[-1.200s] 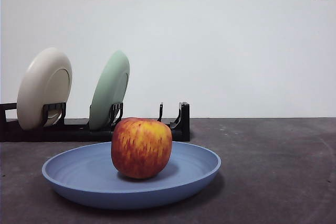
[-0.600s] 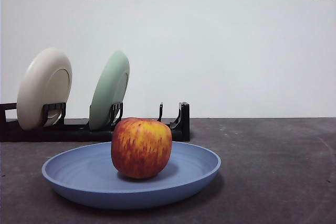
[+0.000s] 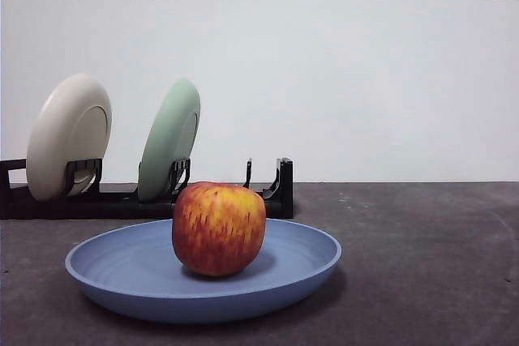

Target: Take the blue plate from the plate rack,put the plate on the table,take the apple from the table,put the apple in the plate

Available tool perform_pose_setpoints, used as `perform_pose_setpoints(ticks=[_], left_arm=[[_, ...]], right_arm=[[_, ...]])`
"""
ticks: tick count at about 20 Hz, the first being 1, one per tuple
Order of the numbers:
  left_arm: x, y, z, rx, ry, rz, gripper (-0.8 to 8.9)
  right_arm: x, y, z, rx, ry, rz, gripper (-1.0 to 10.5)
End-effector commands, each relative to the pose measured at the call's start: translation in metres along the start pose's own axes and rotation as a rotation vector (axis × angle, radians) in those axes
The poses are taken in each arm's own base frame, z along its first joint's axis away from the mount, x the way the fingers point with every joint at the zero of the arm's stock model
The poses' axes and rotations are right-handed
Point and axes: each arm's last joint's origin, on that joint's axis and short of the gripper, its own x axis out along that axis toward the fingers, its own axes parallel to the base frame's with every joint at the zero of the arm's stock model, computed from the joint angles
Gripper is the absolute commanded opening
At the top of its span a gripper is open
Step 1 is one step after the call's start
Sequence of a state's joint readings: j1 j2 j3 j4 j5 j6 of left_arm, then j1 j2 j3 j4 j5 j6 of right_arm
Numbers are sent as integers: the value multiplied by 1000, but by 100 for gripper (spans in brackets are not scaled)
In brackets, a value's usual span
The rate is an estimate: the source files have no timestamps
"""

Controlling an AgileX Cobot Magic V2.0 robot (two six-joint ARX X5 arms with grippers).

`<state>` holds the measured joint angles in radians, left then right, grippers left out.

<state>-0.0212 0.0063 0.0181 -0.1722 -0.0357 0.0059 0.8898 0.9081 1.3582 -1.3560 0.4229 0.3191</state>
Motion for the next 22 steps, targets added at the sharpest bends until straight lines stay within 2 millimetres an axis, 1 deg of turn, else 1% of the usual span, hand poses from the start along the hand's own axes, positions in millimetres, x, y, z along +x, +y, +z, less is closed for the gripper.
perform_pose_setpoints(ticks=[1,22], left_arm=[[1,-2,-3,63,4,-66,-2],[3,-2,-5,74,34,-86,-2]], right_arm=[[0,0,-2,4,15,-9,1],[0,-1,-2,3,15,-9,1]])
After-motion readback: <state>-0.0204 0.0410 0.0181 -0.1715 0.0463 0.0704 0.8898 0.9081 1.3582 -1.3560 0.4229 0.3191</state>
